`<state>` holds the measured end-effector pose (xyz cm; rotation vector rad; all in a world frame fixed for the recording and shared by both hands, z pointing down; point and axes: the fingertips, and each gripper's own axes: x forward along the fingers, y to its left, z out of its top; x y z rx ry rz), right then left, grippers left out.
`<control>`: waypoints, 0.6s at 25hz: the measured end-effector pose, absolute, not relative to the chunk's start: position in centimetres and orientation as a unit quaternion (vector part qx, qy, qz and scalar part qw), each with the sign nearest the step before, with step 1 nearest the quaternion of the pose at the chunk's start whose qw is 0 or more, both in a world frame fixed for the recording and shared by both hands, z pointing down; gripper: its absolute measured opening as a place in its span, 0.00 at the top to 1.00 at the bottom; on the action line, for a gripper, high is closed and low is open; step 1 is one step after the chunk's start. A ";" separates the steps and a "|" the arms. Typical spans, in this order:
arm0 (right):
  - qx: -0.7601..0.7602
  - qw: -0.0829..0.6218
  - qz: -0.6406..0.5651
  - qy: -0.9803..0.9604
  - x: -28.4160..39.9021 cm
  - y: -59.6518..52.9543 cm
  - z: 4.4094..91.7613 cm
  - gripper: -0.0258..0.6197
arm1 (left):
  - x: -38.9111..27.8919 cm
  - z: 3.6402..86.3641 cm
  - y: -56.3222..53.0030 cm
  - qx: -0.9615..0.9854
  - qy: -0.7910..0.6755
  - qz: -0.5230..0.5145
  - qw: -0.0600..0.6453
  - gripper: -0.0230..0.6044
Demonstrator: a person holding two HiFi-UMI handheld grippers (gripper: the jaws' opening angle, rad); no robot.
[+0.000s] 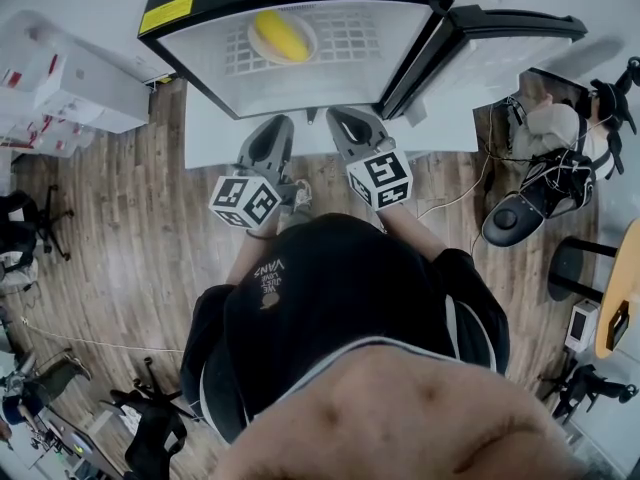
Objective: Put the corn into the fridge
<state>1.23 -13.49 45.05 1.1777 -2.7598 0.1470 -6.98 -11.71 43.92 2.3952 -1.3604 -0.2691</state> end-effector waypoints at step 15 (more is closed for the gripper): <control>0.389 0.078 0.053 -0.916 2.0 -11.5 45.9 0.94 | -6.1 44.9 -9.8 0.853 -0.480 -0.083 0.190 0.89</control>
